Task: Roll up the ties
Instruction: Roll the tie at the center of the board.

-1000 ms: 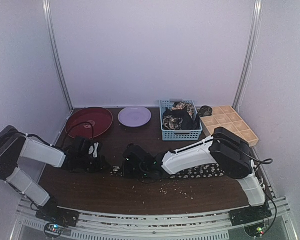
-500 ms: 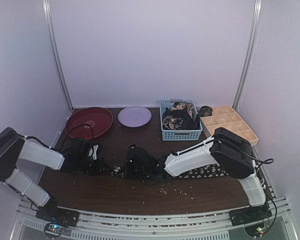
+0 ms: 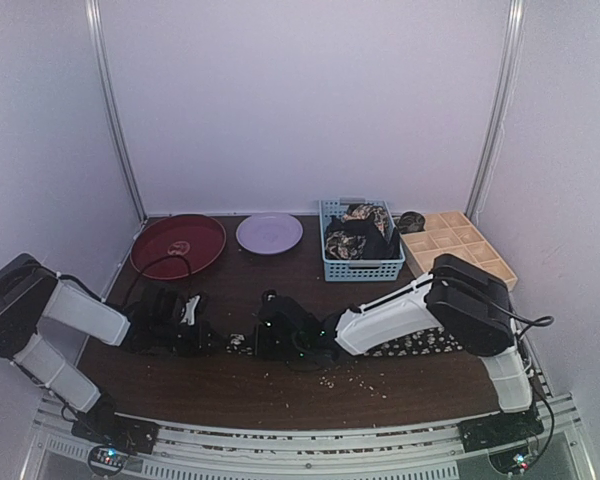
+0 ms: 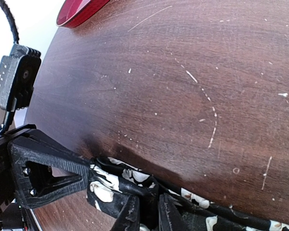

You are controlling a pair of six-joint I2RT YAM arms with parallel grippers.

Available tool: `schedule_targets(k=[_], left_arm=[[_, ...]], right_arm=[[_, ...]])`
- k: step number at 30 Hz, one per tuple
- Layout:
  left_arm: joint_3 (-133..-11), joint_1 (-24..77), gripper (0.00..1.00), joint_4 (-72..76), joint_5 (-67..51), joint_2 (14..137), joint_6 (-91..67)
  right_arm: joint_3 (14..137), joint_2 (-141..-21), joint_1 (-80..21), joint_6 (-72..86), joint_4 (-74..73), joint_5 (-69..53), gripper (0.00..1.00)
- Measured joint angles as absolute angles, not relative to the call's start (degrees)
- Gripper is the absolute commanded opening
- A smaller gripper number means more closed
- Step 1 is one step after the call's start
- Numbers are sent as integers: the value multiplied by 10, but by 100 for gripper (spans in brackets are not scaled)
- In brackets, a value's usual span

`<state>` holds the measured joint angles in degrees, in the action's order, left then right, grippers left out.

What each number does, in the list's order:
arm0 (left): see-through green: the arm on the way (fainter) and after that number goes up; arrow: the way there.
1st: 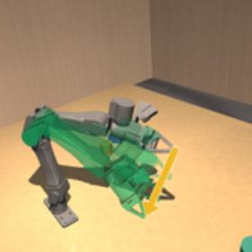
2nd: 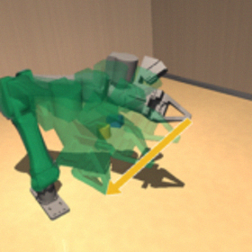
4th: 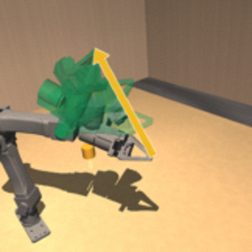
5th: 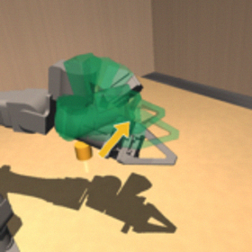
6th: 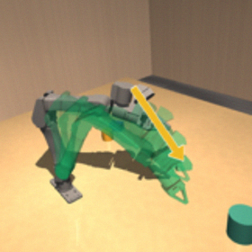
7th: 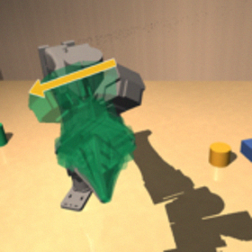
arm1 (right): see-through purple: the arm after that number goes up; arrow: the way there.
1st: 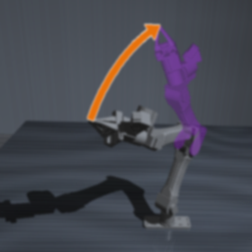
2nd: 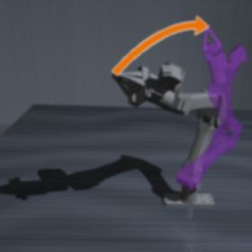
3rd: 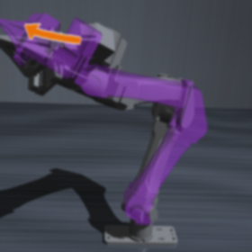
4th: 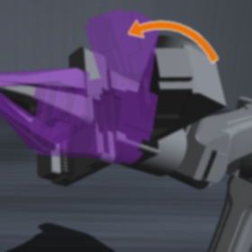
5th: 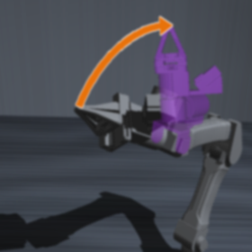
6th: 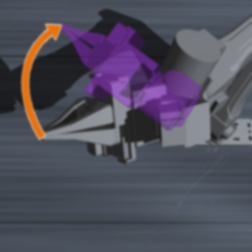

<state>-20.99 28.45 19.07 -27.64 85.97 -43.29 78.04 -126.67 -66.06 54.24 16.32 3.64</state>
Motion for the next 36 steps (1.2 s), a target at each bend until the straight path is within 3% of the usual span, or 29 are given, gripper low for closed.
schedule_targets(k=[4,9,13,19,26,36], left_arm=[[-206,284,0,204,-310,867,-450],[-203,284,0,225,-337,874,-467],[-203,284,0,236,-345,879,-473],[-203,284,0,259,-354,897,-481],[-203,284,0,275,-363,900,-489],[-211,288,0,274,-362,900,-488]], right_arm=[[775,-1262,-659,541,164,36,17],[770,-1260,-654,540,165,33,9],[764,-1258,-651,539,169,32,9],[752,-1255,-648,538,186,25,18],[745,-1252,-647,536,195,19,7],[744,-1251,-646,534,195,15,8]])
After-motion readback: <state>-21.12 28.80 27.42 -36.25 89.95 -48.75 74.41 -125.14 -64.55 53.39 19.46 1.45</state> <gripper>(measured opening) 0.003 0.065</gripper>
